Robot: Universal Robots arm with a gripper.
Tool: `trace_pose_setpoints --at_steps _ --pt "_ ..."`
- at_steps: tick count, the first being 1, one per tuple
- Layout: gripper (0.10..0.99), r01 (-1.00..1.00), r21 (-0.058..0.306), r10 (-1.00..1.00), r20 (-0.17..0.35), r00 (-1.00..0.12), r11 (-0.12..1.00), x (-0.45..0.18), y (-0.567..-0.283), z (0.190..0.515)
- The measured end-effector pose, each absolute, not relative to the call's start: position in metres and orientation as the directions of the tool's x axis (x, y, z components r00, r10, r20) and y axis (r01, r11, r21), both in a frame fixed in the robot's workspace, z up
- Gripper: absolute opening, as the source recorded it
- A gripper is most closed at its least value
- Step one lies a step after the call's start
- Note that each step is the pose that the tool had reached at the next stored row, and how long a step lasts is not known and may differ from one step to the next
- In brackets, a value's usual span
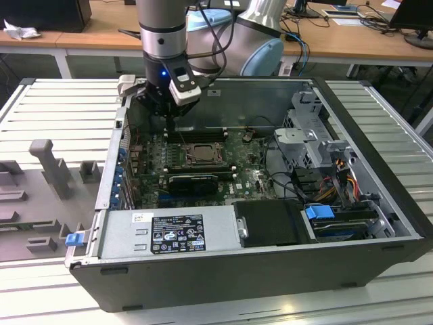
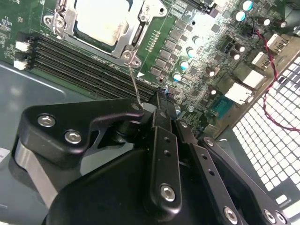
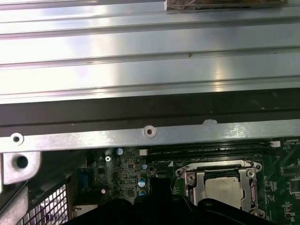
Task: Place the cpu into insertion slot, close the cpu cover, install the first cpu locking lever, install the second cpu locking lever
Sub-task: 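Install the first cpu locking lever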
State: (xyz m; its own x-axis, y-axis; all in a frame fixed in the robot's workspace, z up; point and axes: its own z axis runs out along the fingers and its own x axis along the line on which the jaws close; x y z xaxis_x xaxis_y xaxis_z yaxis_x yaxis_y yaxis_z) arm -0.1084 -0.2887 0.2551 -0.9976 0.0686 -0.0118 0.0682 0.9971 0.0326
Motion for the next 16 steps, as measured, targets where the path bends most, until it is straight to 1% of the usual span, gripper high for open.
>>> trace_pose_setpoints --at_steps 16 --pt "0.106 0.068 0.033 0.069 -0.012 -0.998 0.997 -0.092 -0.289 0.255"
